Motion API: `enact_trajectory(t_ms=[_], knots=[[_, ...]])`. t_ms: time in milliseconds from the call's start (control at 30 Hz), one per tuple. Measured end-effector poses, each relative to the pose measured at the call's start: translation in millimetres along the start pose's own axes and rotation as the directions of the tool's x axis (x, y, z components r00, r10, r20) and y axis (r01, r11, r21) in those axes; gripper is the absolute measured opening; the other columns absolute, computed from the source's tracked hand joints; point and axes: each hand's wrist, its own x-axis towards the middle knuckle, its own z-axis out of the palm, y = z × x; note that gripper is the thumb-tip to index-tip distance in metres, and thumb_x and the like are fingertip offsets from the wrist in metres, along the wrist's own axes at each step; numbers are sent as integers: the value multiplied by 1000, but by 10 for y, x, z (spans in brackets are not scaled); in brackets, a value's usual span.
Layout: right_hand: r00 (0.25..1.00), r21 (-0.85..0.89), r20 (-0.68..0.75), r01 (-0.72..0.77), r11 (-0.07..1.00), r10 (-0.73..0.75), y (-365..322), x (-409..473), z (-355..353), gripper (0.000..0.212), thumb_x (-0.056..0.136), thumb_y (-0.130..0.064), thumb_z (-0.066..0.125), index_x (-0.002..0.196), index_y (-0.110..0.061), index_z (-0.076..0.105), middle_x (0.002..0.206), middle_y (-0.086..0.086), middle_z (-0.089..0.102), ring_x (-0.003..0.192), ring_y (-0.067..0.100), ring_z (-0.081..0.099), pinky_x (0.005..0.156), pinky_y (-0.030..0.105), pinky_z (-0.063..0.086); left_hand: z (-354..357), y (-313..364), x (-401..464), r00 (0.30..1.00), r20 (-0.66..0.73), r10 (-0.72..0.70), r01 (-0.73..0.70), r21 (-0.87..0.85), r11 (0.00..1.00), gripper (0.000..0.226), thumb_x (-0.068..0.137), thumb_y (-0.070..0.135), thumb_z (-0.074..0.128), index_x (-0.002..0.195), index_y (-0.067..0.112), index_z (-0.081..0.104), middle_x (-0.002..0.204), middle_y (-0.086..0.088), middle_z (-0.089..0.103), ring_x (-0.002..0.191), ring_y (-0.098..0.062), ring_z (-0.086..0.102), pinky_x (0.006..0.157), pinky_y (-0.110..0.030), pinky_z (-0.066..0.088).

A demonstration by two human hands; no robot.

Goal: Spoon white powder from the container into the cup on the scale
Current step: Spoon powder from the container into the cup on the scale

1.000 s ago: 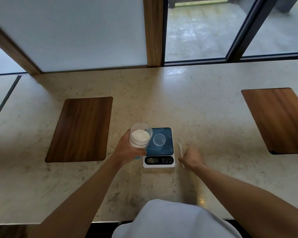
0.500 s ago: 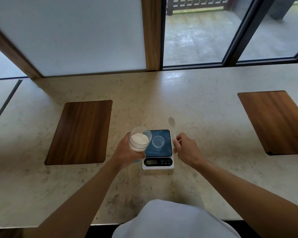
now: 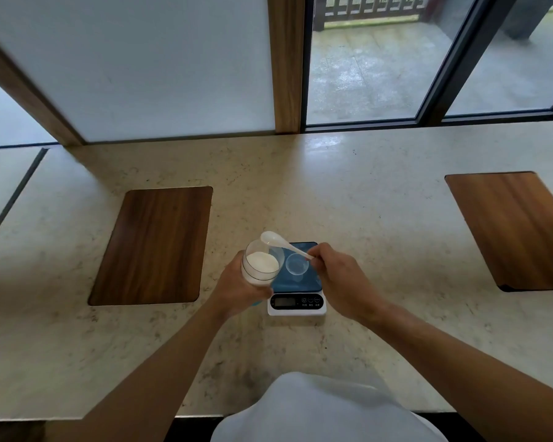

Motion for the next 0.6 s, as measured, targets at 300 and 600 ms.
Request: enact_trajectory(t_ms=[300,600], knots=[[982,-228,18,187,956,-187,-115,19,-124,15,102,-17,52,97,-7,62,81,7,71,44,2,41,45,9,23,-66,-47,-54,999,-18,49,-48,50,998,91,62,9,96,142,20,52,129,-2,67,116,-21,66,99,-33,58],[976,-393,104,216,894,-190,-229,161,-148,23,104,-28,45,97,-10,58,77,5,69,53,19,59,51,39,56,-90,-79,-60,997,-28,75,-73,66,995,87,61,13,93,139,17,54,128,-5,69,116,-25,68,104,-49,58]])
